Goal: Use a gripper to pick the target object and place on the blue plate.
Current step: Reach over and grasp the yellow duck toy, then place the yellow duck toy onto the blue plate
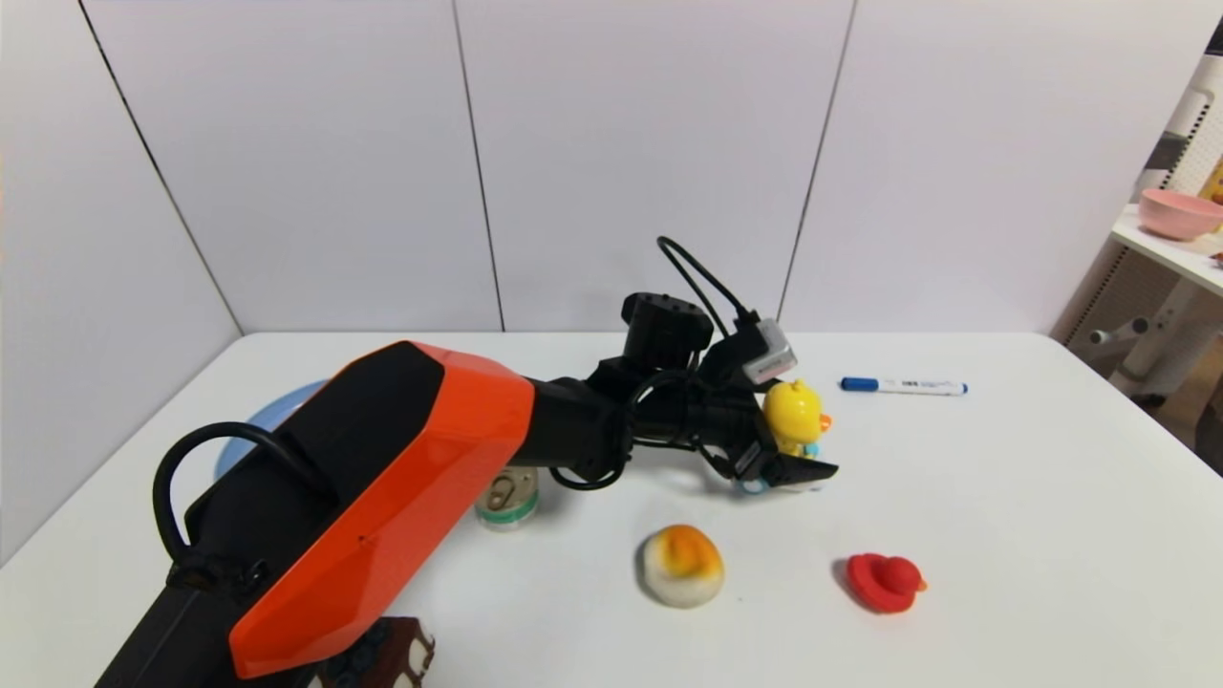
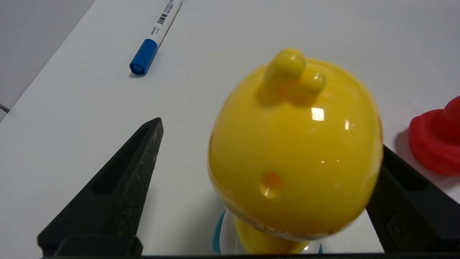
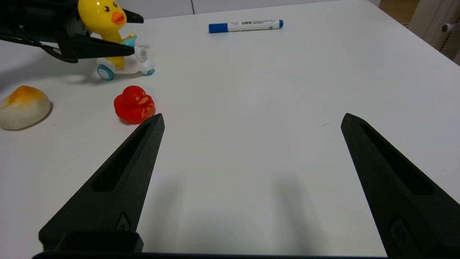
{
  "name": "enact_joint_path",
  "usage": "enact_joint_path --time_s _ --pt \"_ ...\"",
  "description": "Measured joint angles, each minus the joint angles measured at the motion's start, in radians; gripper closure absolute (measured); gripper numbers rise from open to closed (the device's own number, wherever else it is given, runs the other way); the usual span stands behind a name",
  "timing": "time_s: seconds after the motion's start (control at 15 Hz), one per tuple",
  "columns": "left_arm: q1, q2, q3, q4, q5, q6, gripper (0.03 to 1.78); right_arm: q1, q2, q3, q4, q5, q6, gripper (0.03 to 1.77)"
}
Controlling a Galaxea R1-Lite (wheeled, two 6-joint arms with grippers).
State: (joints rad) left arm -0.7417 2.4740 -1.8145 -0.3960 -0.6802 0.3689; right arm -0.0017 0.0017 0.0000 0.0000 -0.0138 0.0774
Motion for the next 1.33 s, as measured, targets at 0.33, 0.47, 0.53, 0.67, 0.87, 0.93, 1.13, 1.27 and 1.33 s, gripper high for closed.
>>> enact_joint_path --time_s 0.33,0.47,0.53,0.67,0.87,0.93,1.13,1.27,1.33 --pt "0.001 0.008 -0.013 0.0 0.0 0.0 0.8 0.0 0.0 0.0 0.0 0.0 0.0 0.1" --pt "0.001 0.008 -0.017 -0.001 0.0 -0.001 1.0 0.0 0.0 0.0 0.0 0.0 0.0 0.1" --pt "0.001 0.008 -0.018 -0.001 0.0 -0.001 1.1 0.0 0.0 0.0 0.0 0.0 0.0 0.1" --pt "0.0 0.007 -0.019 0.0 0.0 -0.002 1.42 0.0 0.0 0.0 0.0 0.0 0.0 0.1" --pt "0.0 0.004 -0.019 0.001 0.0 -0.003 1.42 0.0 0.0 0.0 -0.001 0.0 0.0 0.1" --pt "-0.001 0.001 -0.019 0.001 0.0 -0.005 1.42 0.0 0.0 0.0 0.0 0.0 0.0 0.1" --pt "-0.002 -0.008 -0.018 0.001 0.0 -0.008 1.42 0.0 0.0 0.0 0.0 0.0 0.0 0.1" --pt "-0.002 -0.02 -0.016 0.003 0.0 -0.008 1.42 0.0 0.0 0.0 -0.001 0.0 0.0 0.1" --pt "-0.002 -0.029 -0.013 0.003 0.001 -0.009 1.42 0.0 0.0 0.0 0.0 0.0 0.0 0.1"
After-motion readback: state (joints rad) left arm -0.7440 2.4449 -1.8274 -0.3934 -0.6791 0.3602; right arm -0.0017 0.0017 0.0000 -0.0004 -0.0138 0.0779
